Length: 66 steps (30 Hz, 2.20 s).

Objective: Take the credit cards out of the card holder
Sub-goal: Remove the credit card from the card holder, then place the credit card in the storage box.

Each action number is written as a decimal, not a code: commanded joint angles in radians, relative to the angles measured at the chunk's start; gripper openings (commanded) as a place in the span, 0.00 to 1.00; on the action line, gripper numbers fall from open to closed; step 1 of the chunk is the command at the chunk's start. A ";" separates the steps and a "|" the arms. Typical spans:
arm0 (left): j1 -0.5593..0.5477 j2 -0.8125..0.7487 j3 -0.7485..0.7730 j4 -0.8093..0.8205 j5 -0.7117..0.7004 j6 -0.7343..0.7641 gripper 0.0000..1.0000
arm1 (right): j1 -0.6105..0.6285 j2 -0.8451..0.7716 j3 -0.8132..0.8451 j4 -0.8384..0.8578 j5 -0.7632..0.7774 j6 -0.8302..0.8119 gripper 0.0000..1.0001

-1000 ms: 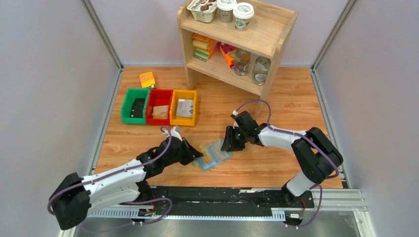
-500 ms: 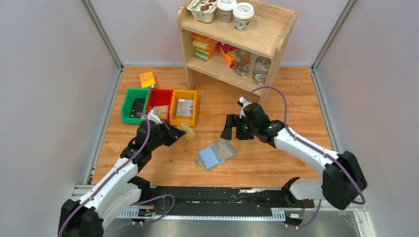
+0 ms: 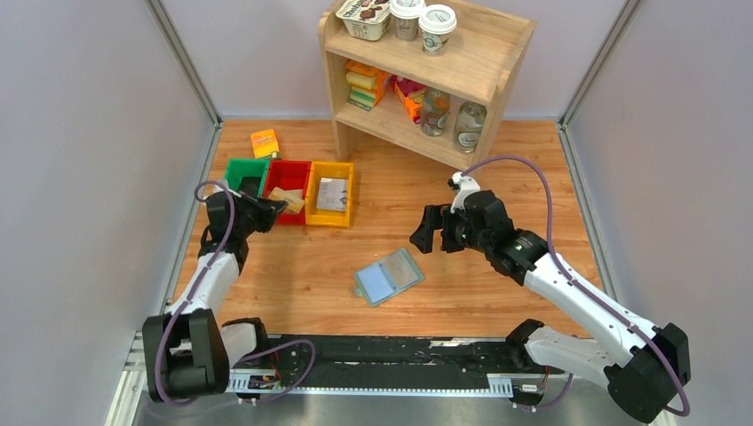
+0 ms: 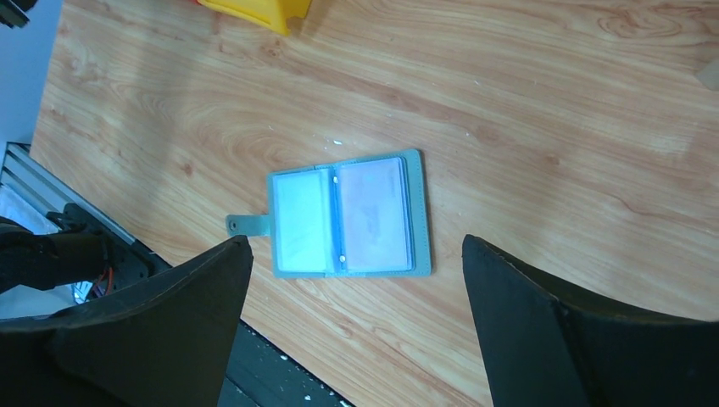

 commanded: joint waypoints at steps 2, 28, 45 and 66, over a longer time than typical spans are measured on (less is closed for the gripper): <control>0.009 0.142 0.092 0.135 -0.069 -0.043 0.00 | -0.006 -0.025 -0.025 -0.029 0.036 -0.050 0.97; 0.006 0.492 0.141 0.242 -0.072 -0.124 0.23 | -0.027 -0.036 -0.059 -0.027 0.032 -0.067 0.99; -0.066 0.126 0.167 -0.274 -0.129 0.116 0.41 | -0.027 -0.023 -0.063 -0.052 -0.005 -0.041 0.99; -0.955 0.033 0.238 -0.589 -0.396 0.220 0.49 | 0.051 0.350 -0.013 0.068 -0.086 0.021 0.68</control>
